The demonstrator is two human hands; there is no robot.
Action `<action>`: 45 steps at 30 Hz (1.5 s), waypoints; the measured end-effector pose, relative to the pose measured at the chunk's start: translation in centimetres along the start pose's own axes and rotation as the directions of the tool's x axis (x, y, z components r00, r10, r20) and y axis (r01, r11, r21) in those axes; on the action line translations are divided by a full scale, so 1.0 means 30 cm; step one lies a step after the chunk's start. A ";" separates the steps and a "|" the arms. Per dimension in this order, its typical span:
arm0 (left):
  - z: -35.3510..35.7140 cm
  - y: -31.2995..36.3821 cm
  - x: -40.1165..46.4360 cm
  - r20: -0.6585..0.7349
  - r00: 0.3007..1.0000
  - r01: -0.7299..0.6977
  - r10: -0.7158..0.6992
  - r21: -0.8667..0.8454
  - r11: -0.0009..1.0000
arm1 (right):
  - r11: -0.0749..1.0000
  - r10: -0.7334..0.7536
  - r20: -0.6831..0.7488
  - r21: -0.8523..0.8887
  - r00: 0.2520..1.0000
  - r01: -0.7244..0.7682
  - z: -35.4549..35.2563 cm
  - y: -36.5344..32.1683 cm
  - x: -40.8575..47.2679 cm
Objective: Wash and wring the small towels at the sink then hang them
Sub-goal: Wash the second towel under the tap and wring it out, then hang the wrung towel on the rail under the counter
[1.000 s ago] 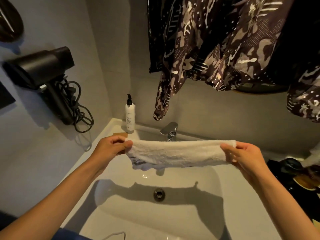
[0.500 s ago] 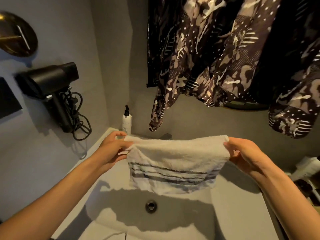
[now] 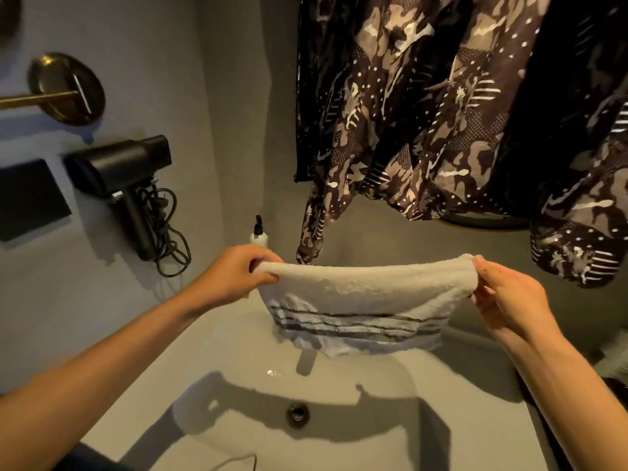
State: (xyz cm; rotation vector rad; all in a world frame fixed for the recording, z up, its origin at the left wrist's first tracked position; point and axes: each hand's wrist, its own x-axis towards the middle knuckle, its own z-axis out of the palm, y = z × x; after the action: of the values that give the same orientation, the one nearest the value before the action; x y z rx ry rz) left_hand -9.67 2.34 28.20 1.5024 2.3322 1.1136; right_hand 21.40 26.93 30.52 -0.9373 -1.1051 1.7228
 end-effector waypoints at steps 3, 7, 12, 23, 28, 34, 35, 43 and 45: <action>-0.037 0.062 0.040 -0.207 0.977 -0.064 0.059 -0.015 0.998 | 0.967 0.252 0.137 -0.018 0.958 -0.252 -0.027 -0.050 -0.010; -0.104 0.181 0.090 -0.231 0.970 -0.038 -0.080 -0.465 0.884 | 0.935 0.093 0.369 -0.351 0.925 0.046 -0.061 -0.055 -0.048; -0.056 0.257 0.116 -0.449 0.893 -0.150 0.027 -0.241 0.959 | 0.423 -0.305 0.510 -0.685 0.805 0.594 -0.116 0.038 -0.029; 0.045 0.720 0.099 0.223 0.892 -0.356 0.392 -0.186 0.916 | 0.588 0.006 0.658 -0.612 0.753 0.529 -0.176 0.196 -0.182; 0.068 0.828 0.091 0.301 0.898 -0.239 0.320 -0.277 0.931 | 0.891 -0.111 0.681 -0.254 0.724 0.376 0.009 0.118 -0.379; 0.242 0.563 -0.078 0.139 0.951 0.303 -0.276 -0.592 0.747 | 0.932 -0.143 0.435 -0.242 0.889 0.268 -0.003 0.130 -0.543; 0.310 0.504 -0.148 0.236 0.887 0.446 -0.398 -0.663 0.601 | 0.930 -0.138 0.382 -0.267 0.914 0.252 -0.045 0.142 -0.574; 0.996 0.502 -0.854 0.899 0.429 0.890 -0.086 -0.437 -0.132 | 0.982 0.166 -0.125 -0.065 0.978 -0.175 -0.566 0.322 -0.865; 1.090 0.594 -0.994 0.935 0.354 0.902 -0.029 -0.350 -0.252 | 0.972 0.207 -0.225 -0.063 0.952 -0.226 -0.714 0.353 -0.952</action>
State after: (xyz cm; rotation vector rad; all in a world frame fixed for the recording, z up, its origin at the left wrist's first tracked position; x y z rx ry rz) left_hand 33.75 -2.23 8.98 -0.0509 0.7730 1.0483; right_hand 47.81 4.09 17.59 -1.3114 -0.9691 1.7064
